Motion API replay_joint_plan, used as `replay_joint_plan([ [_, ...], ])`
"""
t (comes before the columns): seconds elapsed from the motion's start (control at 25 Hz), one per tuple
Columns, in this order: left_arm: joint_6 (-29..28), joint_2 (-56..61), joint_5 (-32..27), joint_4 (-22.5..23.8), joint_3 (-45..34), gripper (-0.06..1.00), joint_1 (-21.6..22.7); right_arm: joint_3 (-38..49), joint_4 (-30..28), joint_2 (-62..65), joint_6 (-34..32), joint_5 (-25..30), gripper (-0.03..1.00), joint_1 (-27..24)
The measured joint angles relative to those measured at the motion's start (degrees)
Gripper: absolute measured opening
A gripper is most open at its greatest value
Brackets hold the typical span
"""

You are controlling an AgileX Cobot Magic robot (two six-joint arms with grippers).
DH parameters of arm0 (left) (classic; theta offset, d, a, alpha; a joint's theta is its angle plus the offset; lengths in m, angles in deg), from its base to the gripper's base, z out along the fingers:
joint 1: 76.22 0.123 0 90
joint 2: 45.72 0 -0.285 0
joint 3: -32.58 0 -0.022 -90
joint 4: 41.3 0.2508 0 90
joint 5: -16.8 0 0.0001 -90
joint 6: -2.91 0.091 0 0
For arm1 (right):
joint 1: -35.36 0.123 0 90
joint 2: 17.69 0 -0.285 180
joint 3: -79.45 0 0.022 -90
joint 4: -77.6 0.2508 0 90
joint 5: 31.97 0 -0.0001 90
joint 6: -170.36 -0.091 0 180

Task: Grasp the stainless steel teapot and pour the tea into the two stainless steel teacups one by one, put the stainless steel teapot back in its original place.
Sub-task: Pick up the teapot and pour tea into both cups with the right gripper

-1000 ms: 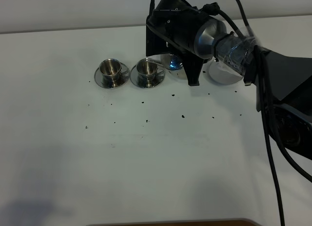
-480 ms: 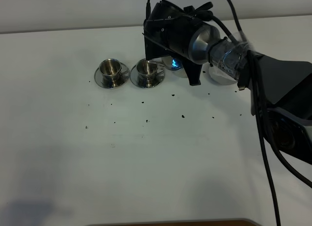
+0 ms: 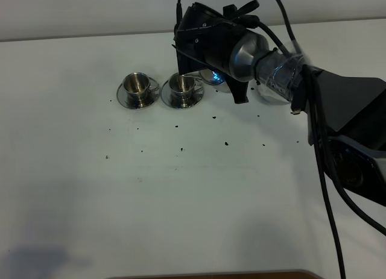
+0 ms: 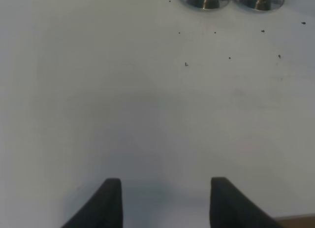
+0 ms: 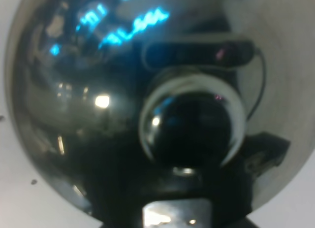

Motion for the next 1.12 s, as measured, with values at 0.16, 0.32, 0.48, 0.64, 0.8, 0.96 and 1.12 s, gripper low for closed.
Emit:
replay_joint_plan([
  [0.16, 0.00, 0.00, 0.00, 0.00, 0.00, 0.47, 0.00, 0.00, -0.99, 0.00, 0.37, 0.00, 0.19, 0.19],
  [0.32, 0.00, 0.00, 0.00, 0.00, 0.00, 0.47, 0.00, 0.00, -2.86, -0.55, 0.55, 0.00, 0.19, 0.45],
  [0.48, 0.00, 0.00, 0.00, 0.00, 0.00, 0.47, 0.00, 0.00, -3.45, -1.76, 0.60, -0.03, 0.19, 1.08],
  [0.64, 0.00, 0.00, 0.00, 0.00, 0.00, 0.47, 0.00, 0.00, -3.99, -2.01, 0.60, -0.03, 0.19, 1.19],
  [0.8, 0.00, 0.00, 0.00, 0.00, 0.00, 0.47, 0.00, 0.00, -5.14, -2.01, 0.60, -0.03, 0.19, 1.19],
  [0.96, 0.00, 0.00, 0.00, 0.00, 0.00, 0.47, 0.00, 0.00, -6.33, -2.01, 0.60, -0.03, 0.19, 1.19],
  [1.12, 0.00, 0.00, 0.00, 0.00, 0.00, 0.47, 0.00, 0.00, -8.04, -2.01, 0.60, -0.03, 0.19, 1.19],
])
